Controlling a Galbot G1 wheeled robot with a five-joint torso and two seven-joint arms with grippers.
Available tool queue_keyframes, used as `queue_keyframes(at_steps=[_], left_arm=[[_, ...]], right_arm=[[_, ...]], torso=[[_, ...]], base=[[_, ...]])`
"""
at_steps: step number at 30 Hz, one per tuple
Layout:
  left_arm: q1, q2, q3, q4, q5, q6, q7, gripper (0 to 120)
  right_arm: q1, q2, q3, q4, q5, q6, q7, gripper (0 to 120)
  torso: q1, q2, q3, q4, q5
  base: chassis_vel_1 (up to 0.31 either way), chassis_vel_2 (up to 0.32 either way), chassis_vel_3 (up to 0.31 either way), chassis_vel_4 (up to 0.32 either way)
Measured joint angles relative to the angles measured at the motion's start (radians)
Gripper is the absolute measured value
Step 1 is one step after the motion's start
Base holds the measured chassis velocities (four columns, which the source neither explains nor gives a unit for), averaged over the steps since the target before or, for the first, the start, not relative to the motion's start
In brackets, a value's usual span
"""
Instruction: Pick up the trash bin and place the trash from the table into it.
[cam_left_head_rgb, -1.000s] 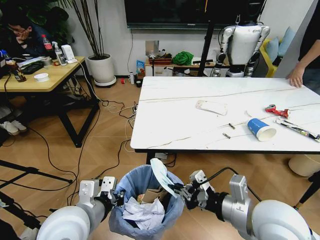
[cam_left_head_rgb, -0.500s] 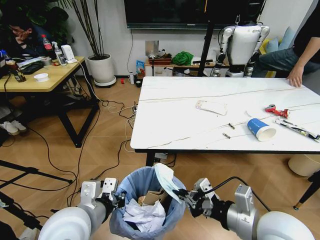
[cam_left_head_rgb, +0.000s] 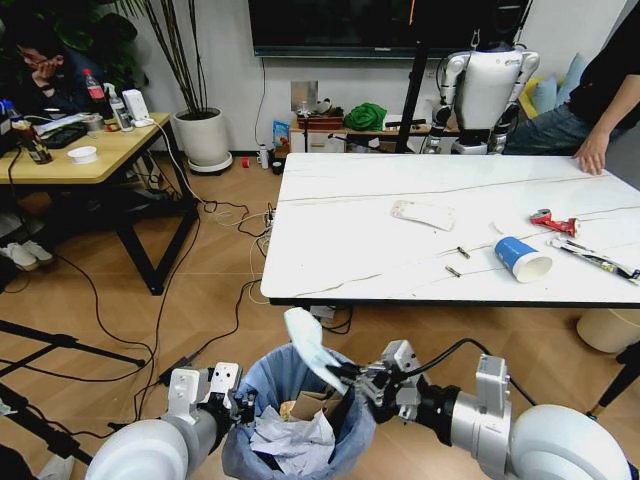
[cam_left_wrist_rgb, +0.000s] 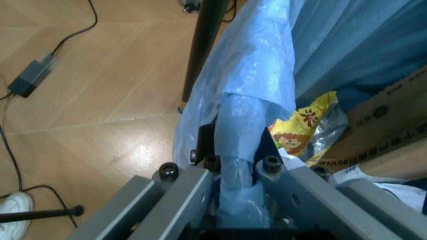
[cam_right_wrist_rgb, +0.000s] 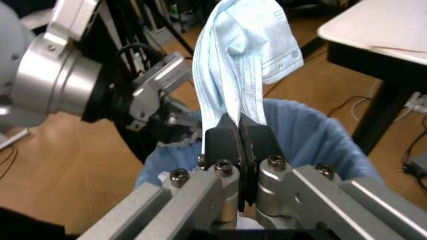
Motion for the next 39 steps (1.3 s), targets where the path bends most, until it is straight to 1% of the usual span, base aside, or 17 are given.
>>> queue_keyframes(at_steps=[6,7,8,11,12,15,16,18,20,22,24,28,29,33,34,36,39], left_arm=[[-0.007,-0.001,0.014,0.004,-0.002,0.000,0.000,0],[-0.008,-0.003,0.018,0.004,-0.002,0.000,0.000,0],[-0.008,-0.003,0.018,0.004,-0.002,0.000,0.000,0],[-0.008,-0.005,0.020,0.004,-0.002,0.000,0.000,0],[-0.008,-0.005,0.020,0.004,-0.002,0.000,0.000,0],[-0.008,-0.002,0.019,0.003,-0.002,0.000,0.000,0],[-0.008,-0.002,0.019,0.003,-0.002,0.000,0.000,0],[-0.004,0.002,0.015,0.000,-0.002,0.000,-0.001,0],[-0.003,0.002,0.014,-0.002,-0.002,0.000,-0.001,0],[0.001,0.006,0.012,-0.006,-0.003,0.000,-0.001,0],[0.002,0.007,0.010,-0.006,-0.003,0.000,-0.001,0],[0.010,0.009,0.001,-0.010,-0.002,0.000,0.001,0],[0.010,0.009,0.001,-0.010,-0.002,0.000,0.001,0],[0.032,0.015,-0.013,-0.017,0.042,0.000,0.023,0],[0.032,0.015,-0.013,-0.017,0.042,0.000,0.023,0],[0.046,0.017,-0.026,-0.024,0.063,0.000,0.033,0],[0.055,0.021,-0.036,-0.031,0.071,0.000,0.038,0]], right_arm=[[0.069,-0.034,-0.062,0.000,0.014,-0.014,0.009,0],[0.074,-0.040,-0.065,0.000,0.015,-0.018,0.008,5],[0.074,-0.040,-0.065,0.000,0.015,-0.018,0.008,5],[0.069,-0.043,-0.066,0.000,0.028,-0.021,0.008,22],[0.069,-0.043,-0.066,0.000,0.028,-0.021,0.008,22],[0.059,-0.043,-0.066,0.000,0.028,-0.021,0.006,35],[0.059,-0.043,-0.066,0.000,0.028,-0.021,0.006,35],[0.056,-0.041,-0.062,0.000,0.028,-0.021,0.006,47],[0.056,-0.040,-0.060,0.000,0.028,-0.021,0.006,50],[0.058,-0.036,-0.053,0.000,0.031,-0.020,0.015,62],[0.064,-0.031,-0.047,0.000,0.041,-0.019,0.029,65],[0.106,-0.002,-0.009,0.000,0.122,0.009,0.187,83],[0.106,-0.002,-0.009,0.000,0.122,0.009,0.187,83],[0.150,0.044,0.083,0.000,0.242,0.014,0.327,98],[0.150,0.044,0.083,0.000,0.242,0.014,0.327,98],[0.160,0.076,0.152,0.000,0.295,0.012,0.389,100],[0.146,0.097,0.201,0.000,0.286,0.015,0.406,100]], torso=[[0.000,0.000,0.000,0.0000,0.0001],[0.000,0.000,0.000,0.0000,0.0000],[0.000,0.000,0.000,0.0000,0.0000],[0.000,0.000,0.000,-0.0002,0.0001],[0.000,0.000,0.000,-0.0002,0.0001],[0.000,0.000,0.000,-0.0002,0.0000],[0.000,0.000,0.000,-0.0002,0.0000],[0.000,0.000,0.000,-0.0002,0.0001],[0.000,0.000,0.000,-0.0002,0.0000],[0.000,0.000,0.000,-0.0002,0.0001],[0.000,0.000,0.000,-0.0002,0.0001],[0.000,0.000,0.000,-0.0001,0.0000],[0.000,0.000,0.000,-0.0001,0.0000],[0.000,0.000,0.000,-0.0001,0.0001],[0.000,0.000,0.000,-0.0001,0.0001],[0.000,0.000,0.000,0.0001,0.0000],[0.000,0.000,0.000,0.0000,0.0000]], base=[[0.000,0.000,0.000,0.000],[0.000,0.000,0.000,0.000],[0.000,0.000,0.000,0.000],[0.000,0.000,0.000,0.000],[0.000,0.000,0.000,0.000],[0.000,0.000,0.000,0.000],[0.000,0.000,0.000,0.000],[0.000,0.000,0.000,0.000],[0.000,0.000,0.000,0.000],[0.000,0.000,0.000,0.000],[0.000,0.000,0.000,0.000],[0.000,0.000,0.000,0.000],[0.000,0.000,0.000,0.000],[0.000,0.000,0.000,0.000],[0.000,0.000,0.000,0.000],[0.000,0.000,0.000,0.000],[0.000,0.000,0.000,0.000]])
